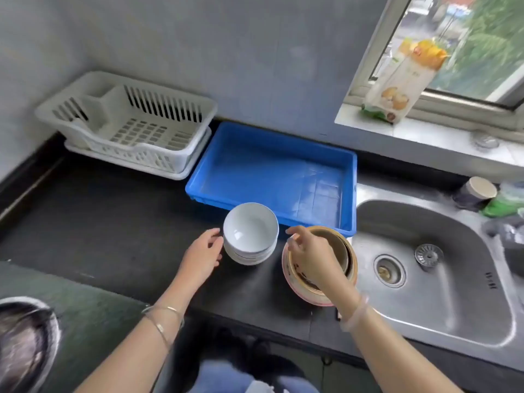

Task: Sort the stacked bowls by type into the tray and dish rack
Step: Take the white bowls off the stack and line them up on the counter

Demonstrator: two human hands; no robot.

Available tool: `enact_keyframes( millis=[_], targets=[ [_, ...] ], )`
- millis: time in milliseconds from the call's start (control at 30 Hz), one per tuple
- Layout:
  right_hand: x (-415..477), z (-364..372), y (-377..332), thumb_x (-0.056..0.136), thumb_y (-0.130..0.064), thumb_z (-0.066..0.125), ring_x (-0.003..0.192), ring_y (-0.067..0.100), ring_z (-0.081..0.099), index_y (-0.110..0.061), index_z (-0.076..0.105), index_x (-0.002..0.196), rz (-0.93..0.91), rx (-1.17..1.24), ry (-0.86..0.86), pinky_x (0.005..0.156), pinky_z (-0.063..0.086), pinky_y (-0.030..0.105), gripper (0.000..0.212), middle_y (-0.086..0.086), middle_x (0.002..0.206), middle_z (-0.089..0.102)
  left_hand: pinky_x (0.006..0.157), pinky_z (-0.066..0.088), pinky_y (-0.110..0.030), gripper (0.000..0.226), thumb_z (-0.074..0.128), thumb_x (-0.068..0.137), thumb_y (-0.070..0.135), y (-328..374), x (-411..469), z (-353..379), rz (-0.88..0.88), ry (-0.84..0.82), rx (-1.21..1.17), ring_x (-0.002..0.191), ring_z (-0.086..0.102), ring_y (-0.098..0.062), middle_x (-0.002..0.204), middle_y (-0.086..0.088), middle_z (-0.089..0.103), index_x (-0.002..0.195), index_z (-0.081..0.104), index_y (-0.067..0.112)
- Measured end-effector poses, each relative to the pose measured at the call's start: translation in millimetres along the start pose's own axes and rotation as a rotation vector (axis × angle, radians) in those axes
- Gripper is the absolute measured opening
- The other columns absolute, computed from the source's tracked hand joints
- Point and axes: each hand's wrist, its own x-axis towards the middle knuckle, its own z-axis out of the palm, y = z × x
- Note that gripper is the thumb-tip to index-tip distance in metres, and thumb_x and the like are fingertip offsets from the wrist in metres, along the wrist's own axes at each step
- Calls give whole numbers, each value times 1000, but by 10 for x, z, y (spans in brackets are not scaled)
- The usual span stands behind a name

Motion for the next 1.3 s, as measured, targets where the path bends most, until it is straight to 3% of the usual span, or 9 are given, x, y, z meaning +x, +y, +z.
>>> enact_keyframes(
  millis=[100,200,367,533,667,900,1033,1133,1300],
  targets=[
    [262,94,-130,93,-39,45,97,30,62,-20,52,121,12,-123,41,74,48,36,35,6,99,71,76,52,-30,44,44,96,24,61,71,68,-2,-14,-37,104,59,-22,129,-1,53,139,40,19],
    [403,208,-257,92,-43,48,97,33,61,-15,53,116,41,-203,20,69,44,35,37,10,103,67,76,53,-31,42,46,93,18,85,83,150,4,-15,-46,105,59,-24,127,-5,55,135,44,18],
    [530,288,-358,89,-12,48,90,38,61,-9,41,88,-15,-355,80,61,35,32,7,16,97,65,83,55,-37,41,46,91,14,59,60,196,10,46,-96,104,60,-24,119,-2,56,132,47,18],
    [570,257,-402,88,0,43,87,39,62,-12,34,87,-99,-436,77,60,35,32,15,17,93,65,89,54,-39,36,47,91,10,12,55,199,3,69,-152,94,63,-16,113,2,60,125,53,19],
    [560,202,-387,92,-2,37,85,42,59,-6,42,96,-150,-344,45,59,34,34,7,21,93,64,85,53,-28,34,46,94,10,-23,64,208,-22,74,-222,94,63,-13,115,-1,61,126,54,15],
    [570,-39,-244,96,-18,38,83,38,53,-8,48,108,-113,-132,104,66,36,34,19,22,95,63,89,54,-39,30,50,94,19,4,163,225,-26,106,-111,90,64,-15,115,-1,62,123,56,15],
    [582,-148,-168,95,-19,38,73,33,57,-13,49,104,-59,-82,109,64,38,30,15,16,85,66,76,51,-36,14,58,89,23,87,254,298,62,205,149,88,59,-20,103,-1,59,102,58,20],
    [577,-205,-116,95,-18,38,56,22,54,-15,46,97,-28,-59,123,52,34,25,9,12,76,64,64,46,-31,8,58,88,19,104,292,358,125,328,292,78,54,-18,93,-1,55,83,52,18],
    [542,-308,-66,94,-15,39,55,25,55,-12,49,96,9,-13,172,56,38,28,11,17,73,67,62,50,-35,11,55,88,16,198,330,357,213,391,316,72,53,-17,83,2,53,78,50,17]
  ],
)
